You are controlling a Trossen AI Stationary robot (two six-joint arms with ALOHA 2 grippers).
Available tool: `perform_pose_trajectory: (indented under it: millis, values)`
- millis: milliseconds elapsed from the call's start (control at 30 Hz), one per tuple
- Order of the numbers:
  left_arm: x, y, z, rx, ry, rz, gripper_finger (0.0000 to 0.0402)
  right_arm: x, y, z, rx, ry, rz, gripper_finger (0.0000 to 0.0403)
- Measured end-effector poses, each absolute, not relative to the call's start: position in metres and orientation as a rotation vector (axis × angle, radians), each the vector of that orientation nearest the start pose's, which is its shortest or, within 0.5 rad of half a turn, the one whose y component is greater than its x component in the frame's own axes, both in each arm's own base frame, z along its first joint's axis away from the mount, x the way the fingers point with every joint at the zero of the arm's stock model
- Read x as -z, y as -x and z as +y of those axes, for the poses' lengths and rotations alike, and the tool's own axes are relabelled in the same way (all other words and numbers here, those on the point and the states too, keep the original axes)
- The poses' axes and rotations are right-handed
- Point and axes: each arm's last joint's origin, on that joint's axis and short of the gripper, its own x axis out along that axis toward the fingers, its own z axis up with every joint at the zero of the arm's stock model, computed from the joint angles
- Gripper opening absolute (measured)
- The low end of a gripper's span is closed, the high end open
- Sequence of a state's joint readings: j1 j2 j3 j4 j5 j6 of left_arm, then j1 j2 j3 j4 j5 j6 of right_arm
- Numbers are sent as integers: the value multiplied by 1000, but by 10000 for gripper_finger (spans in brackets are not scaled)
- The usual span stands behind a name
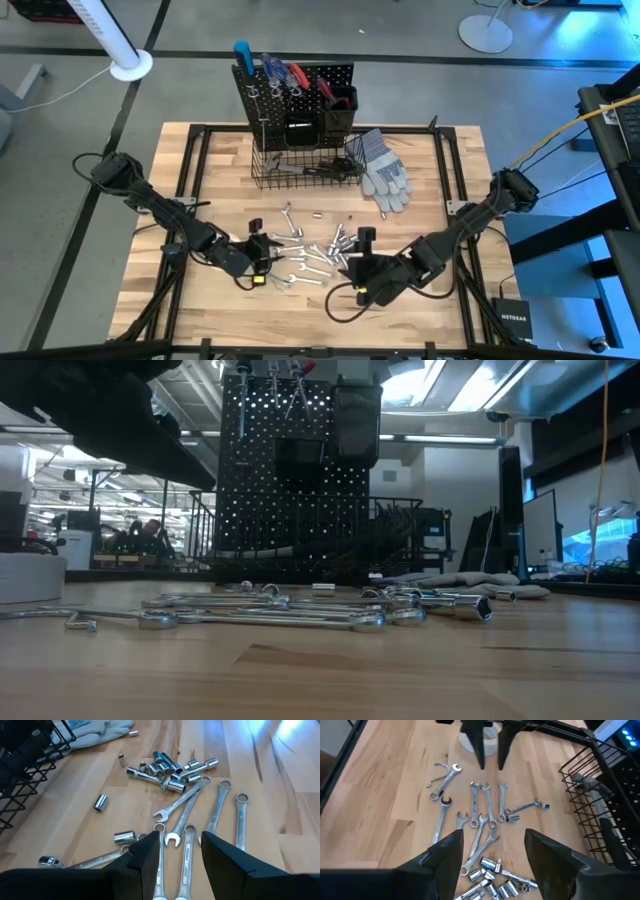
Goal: Hang tools onto peg board
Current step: Put the socket into the left black bin on the peg board
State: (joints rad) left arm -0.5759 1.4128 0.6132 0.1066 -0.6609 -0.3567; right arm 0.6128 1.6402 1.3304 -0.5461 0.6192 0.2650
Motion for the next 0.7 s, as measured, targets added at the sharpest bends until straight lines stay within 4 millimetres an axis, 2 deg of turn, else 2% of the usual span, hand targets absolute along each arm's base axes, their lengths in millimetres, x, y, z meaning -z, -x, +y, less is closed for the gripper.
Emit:
perform_pose_trajectory:
  millis: [233, 333, 467, 700]
  values:
    - [-174, -229, -132, -140, -66, 531, 136, -280, -297, 185, 136, 186, 679, 215]
    - [-177, -231, -133, -125, -65, 498, 136, -277, -293, 187, 92, 135, 736, 215]
    - [-180, -233, -133, -120, -70, 471, 136, -258, -281, 189, 129, 178, 813, 215]
    - [-181, -234, -132, -139, -5, 449, 136, -224, -272, 174, 175, 214, 931, 215]
